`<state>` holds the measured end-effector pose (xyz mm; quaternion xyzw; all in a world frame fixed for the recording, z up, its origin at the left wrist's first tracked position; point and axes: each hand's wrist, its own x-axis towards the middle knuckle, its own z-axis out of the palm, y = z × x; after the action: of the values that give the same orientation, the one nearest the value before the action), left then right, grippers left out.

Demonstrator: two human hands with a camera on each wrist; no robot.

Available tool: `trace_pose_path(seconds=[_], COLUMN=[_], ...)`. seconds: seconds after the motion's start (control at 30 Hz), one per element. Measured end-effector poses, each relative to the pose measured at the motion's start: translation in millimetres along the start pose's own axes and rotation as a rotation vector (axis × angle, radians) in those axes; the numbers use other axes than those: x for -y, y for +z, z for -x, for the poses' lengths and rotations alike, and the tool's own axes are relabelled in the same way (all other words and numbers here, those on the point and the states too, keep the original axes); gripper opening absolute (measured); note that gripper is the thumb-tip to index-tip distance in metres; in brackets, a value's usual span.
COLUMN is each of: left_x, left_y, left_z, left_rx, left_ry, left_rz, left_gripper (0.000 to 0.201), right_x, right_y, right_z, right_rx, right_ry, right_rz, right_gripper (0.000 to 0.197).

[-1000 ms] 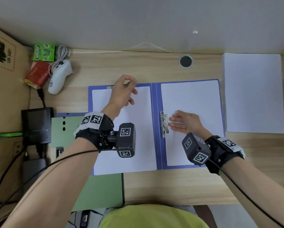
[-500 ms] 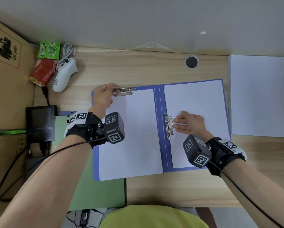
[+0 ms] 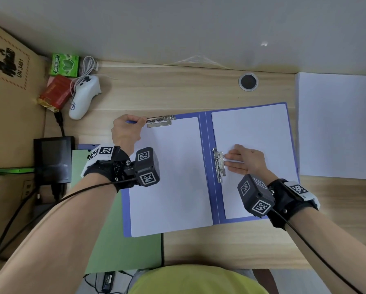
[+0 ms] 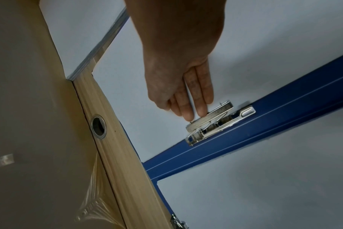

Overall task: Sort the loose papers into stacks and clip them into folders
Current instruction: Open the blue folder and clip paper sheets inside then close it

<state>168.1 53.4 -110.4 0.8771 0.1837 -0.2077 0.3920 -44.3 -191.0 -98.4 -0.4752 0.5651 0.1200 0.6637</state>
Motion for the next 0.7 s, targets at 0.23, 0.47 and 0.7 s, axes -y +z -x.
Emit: trace_pose_path(seconds=[0.23,0.47,0.7], left_x=[-4.8,12.5,35.0], left_y=[-3.1,-22.0,-50.3], left_z=[3.3,21.5,47.0], left_rx=[-0.02,-0.132,0.031], left_ry=[0.002,0.014,-0.012], left_rz=[-0.081,-0.003,0.413], left_gripper=[0.033,0.038,0.051], right_x=[-3.2,-18.4,-46.1], right_y=[-1.4,-3.9,6.5], right_z=[1.5,13.9,37.9], right_rx=[0.017,0.033,0.061], right_ry=[-0.001,0.011,-0.062], right_rz=[-0.017,-0.008,-0.029], right_gripper=[0.025,0.019,0.016])
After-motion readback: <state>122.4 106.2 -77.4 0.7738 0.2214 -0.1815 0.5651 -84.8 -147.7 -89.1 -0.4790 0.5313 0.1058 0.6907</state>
